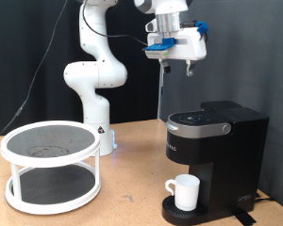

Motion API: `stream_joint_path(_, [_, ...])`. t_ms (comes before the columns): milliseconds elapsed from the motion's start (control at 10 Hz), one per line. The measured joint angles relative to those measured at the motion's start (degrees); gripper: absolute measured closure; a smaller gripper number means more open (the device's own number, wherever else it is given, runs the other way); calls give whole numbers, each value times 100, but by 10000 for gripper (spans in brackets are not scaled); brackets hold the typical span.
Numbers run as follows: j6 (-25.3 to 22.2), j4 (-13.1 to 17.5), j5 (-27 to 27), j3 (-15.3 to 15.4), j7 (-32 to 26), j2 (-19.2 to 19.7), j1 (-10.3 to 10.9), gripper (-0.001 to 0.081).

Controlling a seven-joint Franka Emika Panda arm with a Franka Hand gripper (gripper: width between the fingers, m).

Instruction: Make a cup of coffee with the keurig machine

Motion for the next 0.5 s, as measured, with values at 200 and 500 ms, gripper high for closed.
stream_joint_path(200, [-201,483,-49,-41,-32,491,-12,72])
stream_joint_path(500, [-332,1064,-299,-47,-32,1077,-22,72])
